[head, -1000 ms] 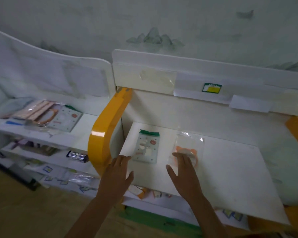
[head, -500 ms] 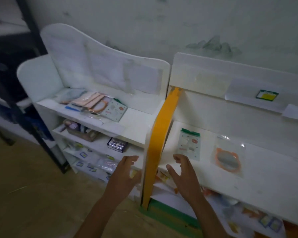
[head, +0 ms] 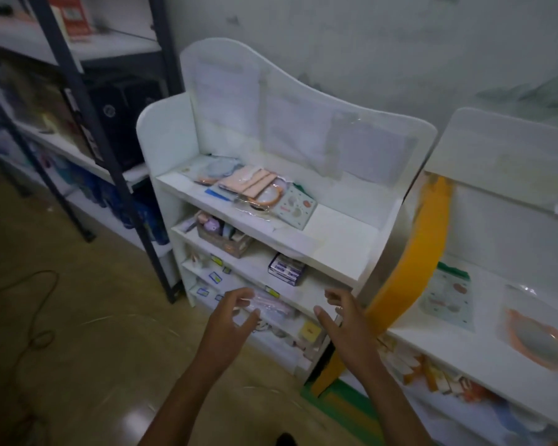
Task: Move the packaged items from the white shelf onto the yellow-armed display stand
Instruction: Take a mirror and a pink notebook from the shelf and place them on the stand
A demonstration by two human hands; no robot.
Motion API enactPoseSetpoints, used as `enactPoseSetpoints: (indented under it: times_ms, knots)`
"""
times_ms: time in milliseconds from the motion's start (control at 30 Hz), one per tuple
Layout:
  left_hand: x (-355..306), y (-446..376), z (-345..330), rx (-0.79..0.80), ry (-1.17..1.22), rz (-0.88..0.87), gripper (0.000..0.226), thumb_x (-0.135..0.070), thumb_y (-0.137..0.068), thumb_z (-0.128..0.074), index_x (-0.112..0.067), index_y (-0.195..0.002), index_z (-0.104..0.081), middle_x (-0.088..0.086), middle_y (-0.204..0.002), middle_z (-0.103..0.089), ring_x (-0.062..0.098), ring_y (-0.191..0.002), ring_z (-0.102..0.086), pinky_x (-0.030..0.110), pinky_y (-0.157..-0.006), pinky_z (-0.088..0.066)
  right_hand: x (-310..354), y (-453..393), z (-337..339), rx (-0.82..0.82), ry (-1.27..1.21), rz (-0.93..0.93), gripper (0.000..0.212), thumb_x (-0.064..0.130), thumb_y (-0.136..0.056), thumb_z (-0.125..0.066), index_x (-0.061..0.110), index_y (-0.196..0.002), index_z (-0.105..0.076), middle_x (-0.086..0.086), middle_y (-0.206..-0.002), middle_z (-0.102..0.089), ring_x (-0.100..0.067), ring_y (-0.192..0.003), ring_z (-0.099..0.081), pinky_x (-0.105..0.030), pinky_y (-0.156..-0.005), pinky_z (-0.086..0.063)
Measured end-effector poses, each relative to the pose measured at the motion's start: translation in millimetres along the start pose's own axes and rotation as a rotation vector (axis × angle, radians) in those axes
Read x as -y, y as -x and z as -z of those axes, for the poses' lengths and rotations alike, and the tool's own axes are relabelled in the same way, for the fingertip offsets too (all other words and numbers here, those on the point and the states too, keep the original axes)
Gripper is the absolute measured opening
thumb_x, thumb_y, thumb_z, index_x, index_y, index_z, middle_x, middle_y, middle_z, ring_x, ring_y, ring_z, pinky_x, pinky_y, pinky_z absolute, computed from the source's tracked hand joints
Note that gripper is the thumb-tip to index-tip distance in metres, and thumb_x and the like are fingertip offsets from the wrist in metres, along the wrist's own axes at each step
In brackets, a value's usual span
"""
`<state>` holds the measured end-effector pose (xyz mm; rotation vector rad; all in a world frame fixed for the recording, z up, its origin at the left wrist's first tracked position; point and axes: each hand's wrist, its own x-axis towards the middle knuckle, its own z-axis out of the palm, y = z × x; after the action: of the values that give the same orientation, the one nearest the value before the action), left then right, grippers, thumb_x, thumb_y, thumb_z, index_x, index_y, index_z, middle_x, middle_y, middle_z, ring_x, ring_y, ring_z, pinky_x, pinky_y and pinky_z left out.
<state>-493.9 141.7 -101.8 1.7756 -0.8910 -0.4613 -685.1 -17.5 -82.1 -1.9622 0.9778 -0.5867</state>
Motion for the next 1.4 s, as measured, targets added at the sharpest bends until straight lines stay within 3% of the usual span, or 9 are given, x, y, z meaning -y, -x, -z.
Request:
enactPoseSetpoints:
  times_ms: [200, 400, 600, 833, 1000, 1133, 1200, 1333, 1400]
  knots:
    - [9, -44, 30, -0.049, 0.006, -0.003, 0.033, -0.024, -0.092, -0.066, -0.03, -0.123, -0.057, -0.016, -0.118, -0.061, 0.003, -0.111, -0.058, 0.025, -0.095, -0.05, 25, -57, -33, 0.046, -0.008, 0.048, 0.034, 0.043, -0.092, -0.063, 0.038, -0.122, -0.048, 0.025, -0.118, -0.052, 0.011, -0.106, -0.049, -0.019, -0.086, -0.042]
    - [19, -104, 58, -0.074, -0.047, 0.022, 0.033, -0.025, -0.092, -0.066, -0.033, -0.122, -0.057, -0.015, -0.118, -0.062, 0.007, -0.109, -0.06, 0.035, -0.094, -0.052, 46, -133, -62, 0.096, -0.078, 0.073, 0.034, 0.036, -0.091, -0.066, 0.033, -0.121, -0.05, 0.017, -0.118, -0.055, 0.016, -0.106, -0.049, -0.009, -0.079, -0.043]
    - [36, -156, 85, -0.13, -0.065, 0.068, 0.034, -0.023, -0.09, -0.068, -0.035, -0.12, -0.058, -0.017, -0.117, -0.062, 0.007, -0.11, -0.06, 0.04, -0.093, -0.054, 62, -197, -93, 0.117, -0.083, 0.104, 0.035, 0.035, -0.09, -0.067, 0.032, -0.121, -0.051, 0.018, -0.118, -0.055, 0.008, -0.11, -0.05, -0.009, -0.083, -0.039]
    - [50, -217, 110, -0.119, -0.062, 0.063, 0.031, -0.021, -0.092, -0.066, -0.03, -0.12, -0.058, -0.017, -0.117, -0.062, 0.005, -0.108, -0.061, 0.039, -0.092, -0.055, 69, -248, -119, 0.124, -0.077, 0.069, 0.035, 0.034, -0.09, -0.067, 0.036, -0.119, -0.049, 0.018, -0.116, -0.054, 0.009, -0.11, -0.048, -0.019, -0.086, -0.041]
    - [59, -287, 128, -0.046, -0.067, 0.005, 0.034, -0.02, -0.092, -0.065, -0.028, -0.124, -0.057, -0.014, -0.119, -0.062, 0.005, -0.107, -0.06, 0.03, -0.094, -0.052, 79, -288, -139, 0.035, -0.063, 0.041, 0.034, 0.032, -0.089, -0.068, 0.035, -0.119, -0.052, 0.018, -0.117, -0.056, 0.006, -0.109, -0.051, -0.019, -0.09, -0.041]
    - [76, -352, 137, 0.06, -0.053, -0.029, 0.034, -0.025, -0.092, -0.066, -0.033, -0.123, -0.055, -0.019, -0.12, -0.06, 0.005, -0.109, -0.058, 0.033, -0.092, -0.052, 88, -323, -153, -0.064, -0.021, -0.033, 0.036, 0.032, -0.089, -0.069, 0.033, -0.121, -0.052, 0.014, -0.12, -0.056, -0.003, -0.11, -0.054, -0.024, -0.091, -0.043]
    - [86, -378, 144, 0.146, -0.091, -0.047, 0.036, -0.026, -0.091, -0.066, -0.034, -0.124, -0.053, -0.021, -0.121, -0.058, 0.002, -0.11, -0.057, 0.03, -0.09, -0.051, 97, -335, -163, -0.115, 0.008, -0.074, 0.04, 0.034, -0.088, -0.069, 0.032, -0.123, -0.05, 0.012, -0.123, -0.056, -0.005, -0.109, -0.054, -0.017, -0.087, -0.042]
    - [102, -428, 161, 0.208, -0.131, -0.092, 0.036, -0.023, -0.089, -0.068, -0.027, -0.122, -0.054, -0.014, -0.119, -0.059, 0.001, -0.106, -0.056, 0.026, -0.091, -0.049, 114, -355, -184, -0.167, 0.061, -0.15, 0.042, 0.026, -0.089, -0.07, 0.024, -0.126, -0.051, 0.01, -0.126, -0.053, 0.019, -0.095, -0.052, 0.006, -0.072, -0.035]
    - [106, -444, 165, 0.23, -0.146, -0.097, 0.037, -0.022, -0.089, -0.068, -0.024, -0.123, -0.054, -0.013, -0.118, -0.06, 0.002, -0.106, -0.056, 0.023, -0.09, -0.047, 118, -361, -192, -0.212, 0.07, -0.169, 0.039, 0.023, -0.088, -0.07, 0.021, -0.124, -0.052, 0.007, -0.127, -0.054, 0.014, -0.095, -0.052, 0.008, -0.074, -0.033]
